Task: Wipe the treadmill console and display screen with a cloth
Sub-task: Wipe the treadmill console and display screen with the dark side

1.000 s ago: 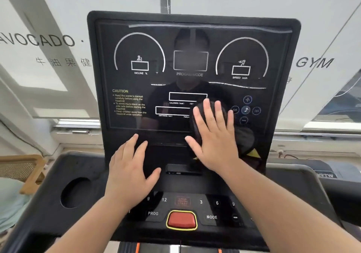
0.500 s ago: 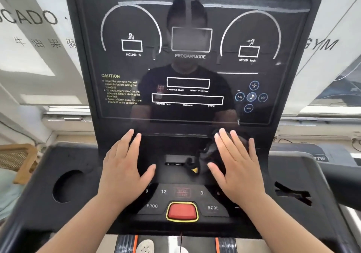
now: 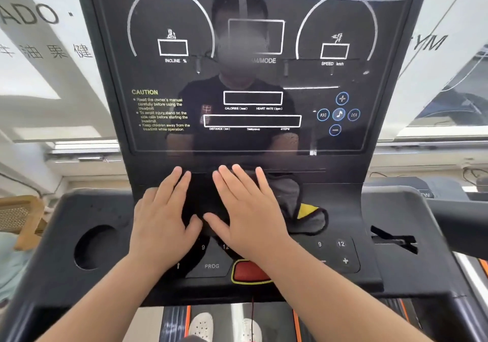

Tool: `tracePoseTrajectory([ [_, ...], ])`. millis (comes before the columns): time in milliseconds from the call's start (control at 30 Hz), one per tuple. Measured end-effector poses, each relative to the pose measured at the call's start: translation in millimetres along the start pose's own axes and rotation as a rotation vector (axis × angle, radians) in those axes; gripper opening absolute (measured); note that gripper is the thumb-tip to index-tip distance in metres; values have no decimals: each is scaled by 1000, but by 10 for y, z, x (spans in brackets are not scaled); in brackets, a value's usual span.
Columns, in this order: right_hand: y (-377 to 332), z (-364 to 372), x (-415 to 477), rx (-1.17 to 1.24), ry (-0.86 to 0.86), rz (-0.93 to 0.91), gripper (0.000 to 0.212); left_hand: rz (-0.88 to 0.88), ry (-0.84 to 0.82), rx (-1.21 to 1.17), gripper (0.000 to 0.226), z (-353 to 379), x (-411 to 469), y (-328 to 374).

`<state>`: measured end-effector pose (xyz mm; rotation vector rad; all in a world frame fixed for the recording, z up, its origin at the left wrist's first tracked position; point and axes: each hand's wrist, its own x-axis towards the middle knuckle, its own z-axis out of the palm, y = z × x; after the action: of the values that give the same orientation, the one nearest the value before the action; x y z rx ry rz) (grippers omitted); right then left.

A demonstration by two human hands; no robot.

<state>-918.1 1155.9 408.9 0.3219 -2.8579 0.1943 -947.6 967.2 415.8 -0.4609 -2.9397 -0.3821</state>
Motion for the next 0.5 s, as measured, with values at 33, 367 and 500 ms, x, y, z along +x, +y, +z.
tracePoseTrajectory([
  [33, 83, -28, -44, -11, 13, 13, 73, 4, -2, -8, 81, 2, -1, -12],
  [367, 633, -185, -472, -129, 12, 462, 77, 20, -6, -104, 80, 21, 0, -73],
  [500, 76, -98, -160, -82, 5, 278, 75, 48, -24, -165, 77, 11, 14, -151],
])
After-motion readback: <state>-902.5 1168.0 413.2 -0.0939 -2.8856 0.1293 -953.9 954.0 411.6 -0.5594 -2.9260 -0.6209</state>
